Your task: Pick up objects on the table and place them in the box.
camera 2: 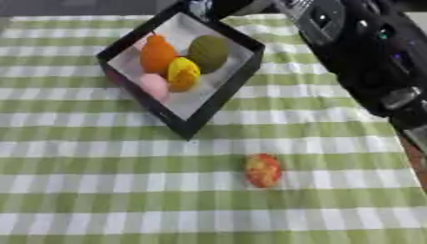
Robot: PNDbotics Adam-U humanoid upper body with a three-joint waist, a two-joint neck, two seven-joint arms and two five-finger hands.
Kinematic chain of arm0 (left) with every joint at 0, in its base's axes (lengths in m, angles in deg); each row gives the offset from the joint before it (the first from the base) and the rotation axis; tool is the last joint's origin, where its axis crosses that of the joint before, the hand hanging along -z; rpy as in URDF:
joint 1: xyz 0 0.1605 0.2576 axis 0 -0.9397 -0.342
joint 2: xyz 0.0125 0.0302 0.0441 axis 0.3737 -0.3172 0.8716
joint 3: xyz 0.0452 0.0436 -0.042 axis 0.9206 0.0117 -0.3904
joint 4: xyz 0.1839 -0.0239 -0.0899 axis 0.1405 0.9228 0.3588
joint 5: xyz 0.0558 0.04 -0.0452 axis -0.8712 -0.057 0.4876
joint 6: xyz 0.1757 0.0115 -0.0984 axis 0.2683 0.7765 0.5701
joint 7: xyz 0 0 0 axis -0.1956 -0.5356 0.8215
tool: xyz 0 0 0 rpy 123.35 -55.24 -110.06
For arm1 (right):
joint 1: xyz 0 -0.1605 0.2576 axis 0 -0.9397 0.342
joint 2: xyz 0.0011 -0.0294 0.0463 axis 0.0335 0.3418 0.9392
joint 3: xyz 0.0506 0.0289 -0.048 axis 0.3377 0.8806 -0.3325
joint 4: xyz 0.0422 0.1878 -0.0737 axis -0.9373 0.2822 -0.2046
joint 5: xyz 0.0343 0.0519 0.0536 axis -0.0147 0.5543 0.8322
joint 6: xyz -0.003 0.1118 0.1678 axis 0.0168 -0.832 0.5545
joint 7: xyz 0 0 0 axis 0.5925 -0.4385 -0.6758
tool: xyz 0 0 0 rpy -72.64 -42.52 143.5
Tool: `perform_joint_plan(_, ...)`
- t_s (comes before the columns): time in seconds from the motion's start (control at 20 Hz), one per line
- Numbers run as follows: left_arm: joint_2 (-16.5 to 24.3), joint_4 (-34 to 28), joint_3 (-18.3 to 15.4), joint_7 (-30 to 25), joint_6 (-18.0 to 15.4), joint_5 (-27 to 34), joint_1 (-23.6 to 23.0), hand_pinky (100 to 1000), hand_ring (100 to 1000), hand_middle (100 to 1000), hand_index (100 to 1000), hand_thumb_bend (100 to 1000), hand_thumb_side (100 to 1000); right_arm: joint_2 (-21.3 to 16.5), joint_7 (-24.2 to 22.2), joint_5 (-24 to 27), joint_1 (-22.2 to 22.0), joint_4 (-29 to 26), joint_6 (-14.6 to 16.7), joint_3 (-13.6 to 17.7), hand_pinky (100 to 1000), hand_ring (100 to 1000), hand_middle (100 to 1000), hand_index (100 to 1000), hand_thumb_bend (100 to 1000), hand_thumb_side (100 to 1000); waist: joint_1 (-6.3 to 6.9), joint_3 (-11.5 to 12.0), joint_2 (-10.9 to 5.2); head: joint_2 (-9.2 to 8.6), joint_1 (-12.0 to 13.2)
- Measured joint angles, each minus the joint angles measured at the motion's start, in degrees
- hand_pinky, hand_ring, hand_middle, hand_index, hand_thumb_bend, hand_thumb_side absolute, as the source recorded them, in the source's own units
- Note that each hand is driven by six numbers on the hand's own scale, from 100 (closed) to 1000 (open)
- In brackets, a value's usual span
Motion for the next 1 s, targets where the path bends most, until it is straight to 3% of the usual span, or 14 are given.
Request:
perform_joint_plan(0.25,0.05,0.0,-0.05,0.09,0.07,0.0,-0.2,786,680,630,774,279,422,-9.8,0.72,8.97,-5.67,-14.15,-5.13,1.06,889,823,771,896,100,338,0.0,-0.34,-0.12,0.01,0.58)
perform_joint_plan(0.45,0.07,0.01,-0.12,0.11,0.08,0.0,-0.32,786,681,630,774,280,423,-16.21,1.34,11.94,-9.91,-25.17,-9.02,2.65,885,819,765,883,103,356,0.0,-0.59,-0.12,0.02,0.79)
perform_joint_plan(0.65,0.07,0.02,-0.21,0.2,0.16,0.03,-0.43,786,681,630,773,280,422,-15.77,-0.62,11.19,-7.31,-27.46,-10.79,1.65,876,806,750,878,110,376,0.0,-1.18,-0.12,0.48,1.17)
perform_joint_plan(1.0,0.08,0.03,-0.31,0.33,0.28,0.1,-0.46,785,681,630,773,283,421,-15.23,-3.89,9.53,-8.34,-28.92,-8.76,-0.9,876,812,762,894,108,403,0.01,-1.61,-0.12,0.68,1.72)
